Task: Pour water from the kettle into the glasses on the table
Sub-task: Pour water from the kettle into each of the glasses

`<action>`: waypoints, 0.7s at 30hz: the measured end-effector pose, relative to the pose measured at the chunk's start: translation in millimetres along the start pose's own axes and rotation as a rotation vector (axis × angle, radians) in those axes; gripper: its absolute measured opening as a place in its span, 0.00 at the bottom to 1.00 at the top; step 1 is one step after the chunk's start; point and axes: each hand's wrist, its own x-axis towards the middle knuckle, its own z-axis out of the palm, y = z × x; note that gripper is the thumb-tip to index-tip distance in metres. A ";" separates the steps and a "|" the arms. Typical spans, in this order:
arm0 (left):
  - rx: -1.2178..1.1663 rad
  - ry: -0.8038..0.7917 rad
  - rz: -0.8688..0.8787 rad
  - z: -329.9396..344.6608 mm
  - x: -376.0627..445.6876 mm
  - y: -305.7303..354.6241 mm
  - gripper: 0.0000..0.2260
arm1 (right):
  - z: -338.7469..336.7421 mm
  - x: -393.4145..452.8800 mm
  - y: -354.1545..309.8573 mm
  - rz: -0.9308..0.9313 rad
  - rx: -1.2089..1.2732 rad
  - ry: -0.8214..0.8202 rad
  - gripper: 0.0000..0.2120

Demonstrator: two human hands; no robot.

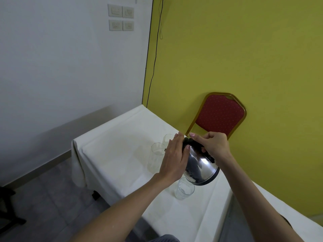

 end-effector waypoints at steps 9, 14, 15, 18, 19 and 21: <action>0.046 -0.034 0.039 1.4 1.9 -4.7 0.24 | 0.4 -10.3 11.4 0.065 0.110 0.038 0.21; 0.106 -0.071 0.116 5.6 4.8 -8.5 0.24 | -3.1 -23.6 21.4 0.155 0.235 0.087 0.19; 0.112 -0.084 0.139 5.9 5.0 -7.7 0.24 | -4.5 -26.4 23.7 0.180 0.256 0.100 0.19; 0.114 -0.114 0.216 6.8 4.2 -2.2 0.23 | -9.4 -33.0 32.8 0.267 0.365 0.124 0.18; 0.117 -0.120 0.240 7.6 4.4 -0.1 0.23 | -11.2 -35.0 36.8 0.290 0.417 0.132 0.17; 0.135 -0.117 0.296 10.1 5.4 4.9 0.22 | -15.0 -38.7 45.0 0.312 0.522 0.142 0.15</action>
